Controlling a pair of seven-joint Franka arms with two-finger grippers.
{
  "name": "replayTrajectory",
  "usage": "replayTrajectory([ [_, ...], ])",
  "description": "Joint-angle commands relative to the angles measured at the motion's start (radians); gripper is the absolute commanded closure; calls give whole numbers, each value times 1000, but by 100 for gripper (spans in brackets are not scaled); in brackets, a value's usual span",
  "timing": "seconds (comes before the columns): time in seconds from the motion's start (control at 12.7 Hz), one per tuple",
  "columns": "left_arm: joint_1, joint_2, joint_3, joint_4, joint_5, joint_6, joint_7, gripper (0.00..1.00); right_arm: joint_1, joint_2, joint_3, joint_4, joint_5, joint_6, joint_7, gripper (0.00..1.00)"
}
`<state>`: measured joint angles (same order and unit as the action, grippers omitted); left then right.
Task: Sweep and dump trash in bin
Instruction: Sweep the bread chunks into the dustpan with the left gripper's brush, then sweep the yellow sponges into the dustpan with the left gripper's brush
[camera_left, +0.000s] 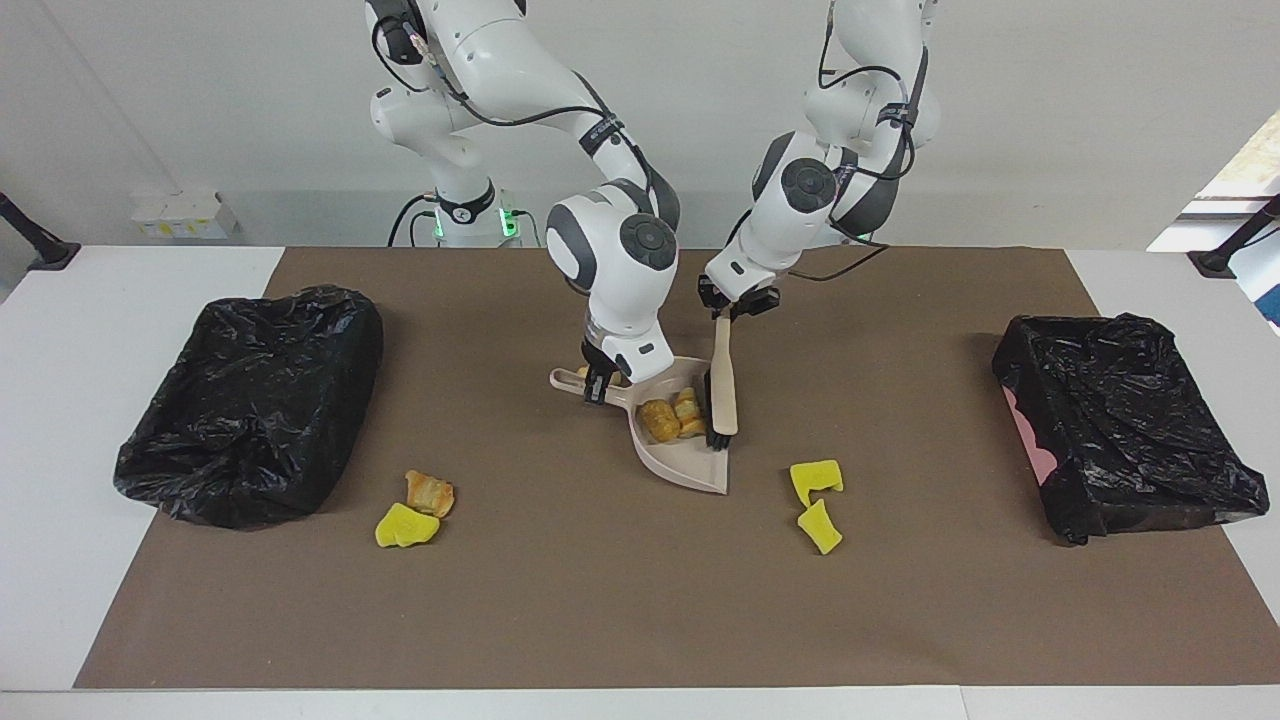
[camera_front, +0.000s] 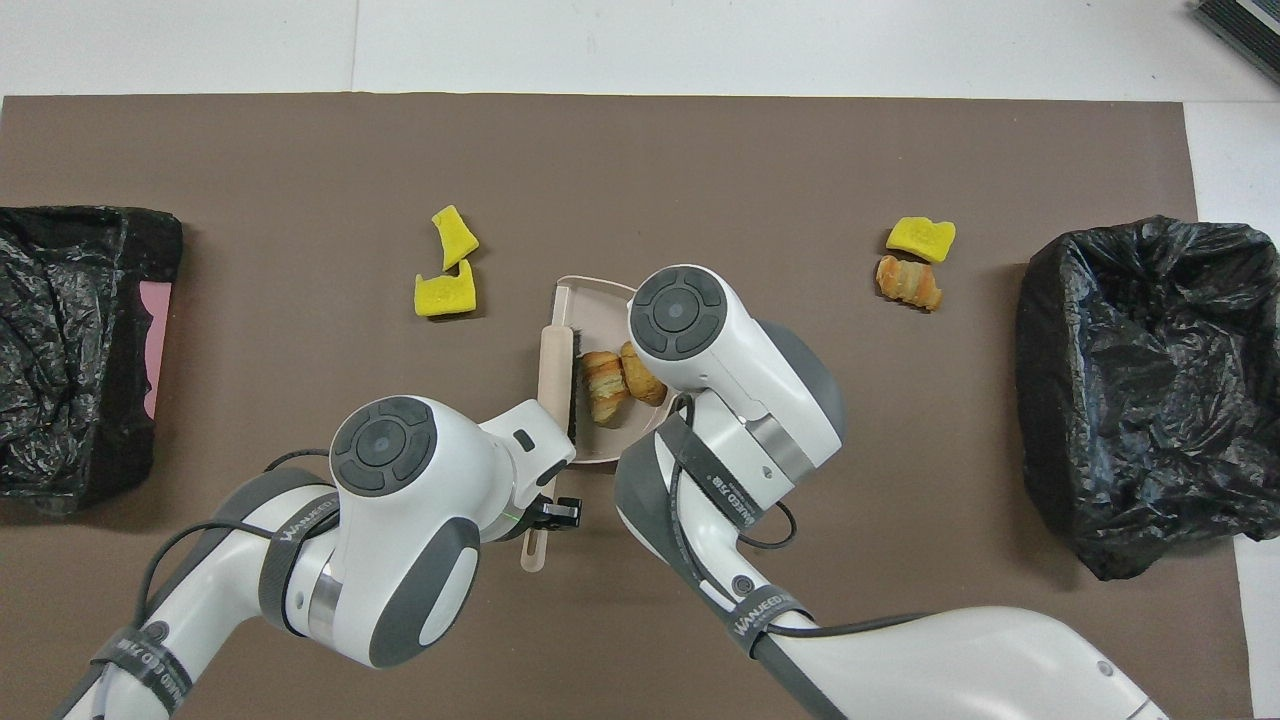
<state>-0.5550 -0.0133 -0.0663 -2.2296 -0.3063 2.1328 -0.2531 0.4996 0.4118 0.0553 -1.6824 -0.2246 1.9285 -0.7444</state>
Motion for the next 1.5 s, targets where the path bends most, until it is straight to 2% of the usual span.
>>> replayTrajectory([
  [0.0, -6, 16, 16, 77, -23, -64, 43, 100, -7, 7, 8, 15, -24, -6, 22, 100],
  [0.16, 19, 16, 23, 105, -5, -112, 48, 100, -12, 7, 8, 44, -25, -58, 22, 100],
  [0.32, 102, 36, 23, 145, 60, -164, 49, 100, -4, 10, 8, 38, -28, -48, 33, 100],
  [0.63, 260, 154, 23, 352, 205, -322, 184, 100, 5, 7, 5, 39, -59, -83, 33, 100],
  [0.79, 322, 183, 22, 389, 277, -321, 277, 100, 10, 1, 8, 41, -137, -137, 37, 100],
  [0.95, 381, 228, 23, 421, 349, -303, 397, 100, 11, -4, 8, 36, -142, -155, 59, 100],
  [1.11, 408, 309, 22, 500, 397, -289, 423, 100, 13, -5, 8, 36, -144, -163, 59, 100],
  [1.42, 440, 315, 22, 490, 401, -234, 567, 100, 25, -7, 9, 35, -140, -168, 98, 100],
])
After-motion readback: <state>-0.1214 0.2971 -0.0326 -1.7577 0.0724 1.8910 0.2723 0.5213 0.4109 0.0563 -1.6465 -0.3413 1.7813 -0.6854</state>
